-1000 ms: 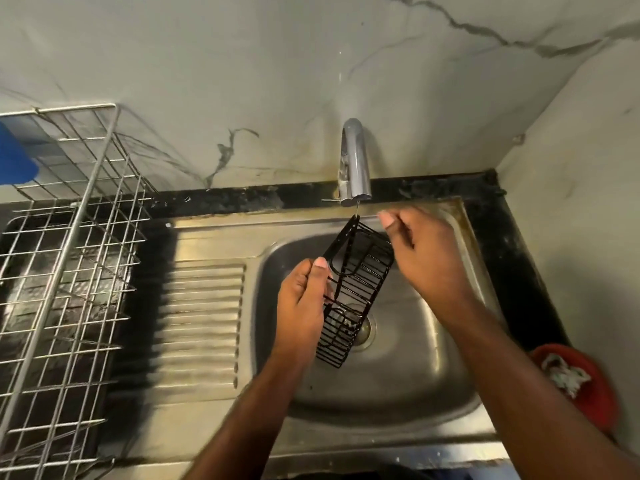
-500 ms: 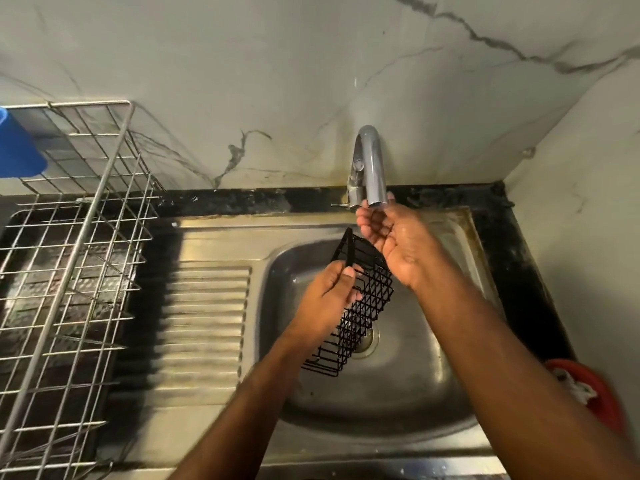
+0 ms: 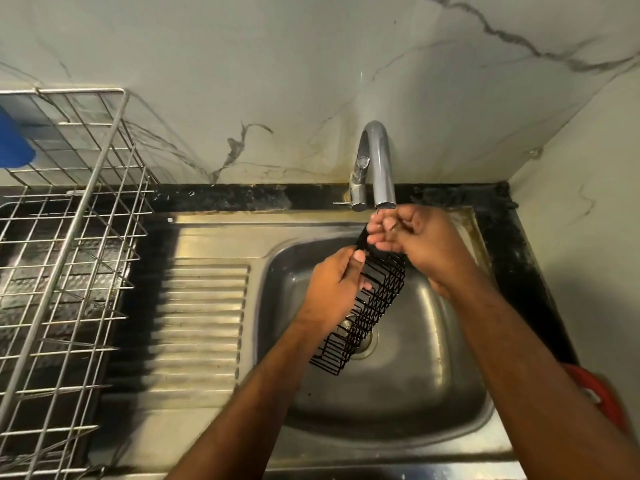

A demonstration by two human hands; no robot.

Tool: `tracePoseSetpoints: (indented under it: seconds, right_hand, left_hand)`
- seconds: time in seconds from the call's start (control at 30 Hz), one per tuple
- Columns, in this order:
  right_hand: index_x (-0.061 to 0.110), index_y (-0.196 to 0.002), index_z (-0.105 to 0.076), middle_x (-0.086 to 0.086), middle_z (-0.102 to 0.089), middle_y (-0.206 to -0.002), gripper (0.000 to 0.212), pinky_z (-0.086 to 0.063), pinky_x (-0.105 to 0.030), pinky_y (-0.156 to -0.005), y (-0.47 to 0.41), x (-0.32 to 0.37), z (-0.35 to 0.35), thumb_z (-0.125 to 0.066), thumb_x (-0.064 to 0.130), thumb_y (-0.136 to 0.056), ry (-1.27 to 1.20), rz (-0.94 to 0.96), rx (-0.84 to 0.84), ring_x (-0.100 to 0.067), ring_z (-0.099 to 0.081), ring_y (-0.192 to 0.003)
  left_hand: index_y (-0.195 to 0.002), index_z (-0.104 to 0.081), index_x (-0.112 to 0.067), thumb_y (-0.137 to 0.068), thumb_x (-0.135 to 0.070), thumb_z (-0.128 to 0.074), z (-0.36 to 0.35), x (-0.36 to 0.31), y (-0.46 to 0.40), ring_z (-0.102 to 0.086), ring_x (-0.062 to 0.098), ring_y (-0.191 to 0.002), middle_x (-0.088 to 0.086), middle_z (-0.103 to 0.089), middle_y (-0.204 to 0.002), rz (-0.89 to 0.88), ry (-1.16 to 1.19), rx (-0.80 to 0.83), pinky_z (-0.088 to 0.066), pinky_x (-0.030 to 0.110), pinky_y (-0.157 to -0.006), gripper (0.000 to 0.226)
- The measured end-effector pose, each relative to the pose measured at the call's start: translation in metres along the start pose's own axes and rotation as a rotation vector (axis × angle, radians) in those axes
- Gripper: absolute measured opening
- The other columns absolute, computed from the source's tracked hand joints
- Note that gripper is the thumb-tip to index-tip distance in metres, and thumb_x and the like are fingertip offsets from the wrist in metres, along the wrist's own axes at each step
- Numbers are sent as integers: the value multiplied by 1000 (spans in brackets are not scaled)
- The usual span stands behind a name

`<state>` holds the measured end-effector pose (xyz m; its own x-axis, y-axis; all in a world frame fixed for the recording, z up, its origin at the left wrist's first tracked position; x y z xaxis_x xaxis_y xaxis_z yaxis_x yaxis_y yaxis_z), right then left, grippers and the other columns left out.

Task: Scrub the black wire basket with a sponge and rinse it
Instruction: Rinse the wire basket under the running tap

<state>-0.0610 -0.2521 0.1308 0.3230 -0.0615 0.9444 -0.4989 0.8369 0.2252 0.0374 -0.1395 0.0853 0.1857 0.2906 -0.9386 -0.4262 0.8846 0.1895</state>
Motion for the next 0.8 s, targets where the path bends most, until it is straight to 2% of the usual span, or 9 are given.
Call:
tracePoseSetpoints:
  seconds: [0.07, 0.13, 0.2, 0.33, 0.53, 0.67, 0.8]
  right_hand:
    - [9, -102, -72, -8, -77, -88, 14, -59, -19, -66, 2, 1, -4, -60, 4, -98, -6, 23, 21, -16, -75, -76]
    - [9, -99, -73, -9, -77, -84, 8, -59, -21, -62, 2, 5, 5, -67, 8, -94, -78, 46, -78, -15, -74, -70]
    - [9, -98, -72, -8, -77, -85, 8, -59, -22, -63, 2, 6, 14, -65, 10, -96, -98, 51, -156, -15, -74, -71]
    - [18, -99, -75, 1, -78, -90, 26, -61, -26, -75, 1, 2, 6, -51, 28, -104, 17, 27, -111, -11, -74, -85]
    - [11, -99, -73, -9, -78, -94, 48, -61, -33, -81, 18, -6, 15, -39, 44, -106, -284, 14, -286, -23, -74, -90]
    - [6, -104, -73, -11, -77, -96, 52, -59, -32, -83, 24, -15, 8, -36, 43, -107, -263, 4, -277, -23, -74, -93]
    - [16, -100, -72, -4, -77, -95, 39, -58, -26, -79, 27, -13, 11, -39, 34, -108, -202, 33, -325, -17, -73, -90]
  left_hand:
    - [-97, -63, -6, -107, -31, -42, 2, -8, -5, -70, 7, -68, -1, -67, -66, -42, -112, -34, -49, 30, -69, 34]
    - [-94, -62, -11, -107, -34, -41, 3, -14, -8, -72, 15, -72, 0, -70, -69, -59, -176, -58, -50, 31, -70, 34]
    - [-96, -62, -13, -107, -36, -40, 4, -15, -9, -73, 15, -70, -1, -69, -72, -54, -179, -68, -52, 30, -68, 34]
    - [-93, -61, -21, -107, -37, -40, 4, -10, -15, -70, 14, -66, 8, -74, -85, -61, -150, -77, -57, 40, -76, 30]
    - [-98, -63, -19, -107, -35, -40, 6, -9, -11, -71, 18, -71, 6, -72, -81, -42, -81, -71, -57, 35, -74, 30]
    - [-98, -64, -18, -107, -37, -41, 9, -10, -10, -71, 14, -71, 3, -73, -76, -60, -87, -108, -55, 35, -78, 31]
    - [-96, -67, -25, -100, -50, -44, 17, -3, -12, -68, 11, -62, -4, -70, -64, -48, -30, -119, -59, 41, -74, 35]
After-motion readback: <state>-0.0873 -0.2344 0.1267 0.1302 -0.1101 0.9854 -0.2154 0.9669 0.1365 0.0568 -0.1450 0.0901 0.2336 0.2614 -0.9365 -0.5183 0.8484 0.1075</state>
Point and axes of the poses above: each hand's wrist, its own y-axis away from the middle knuckle, its own z-axis out of the back of the hand, x = y × z, the point moved 9 cm from there along -y, towards the middle knuckle
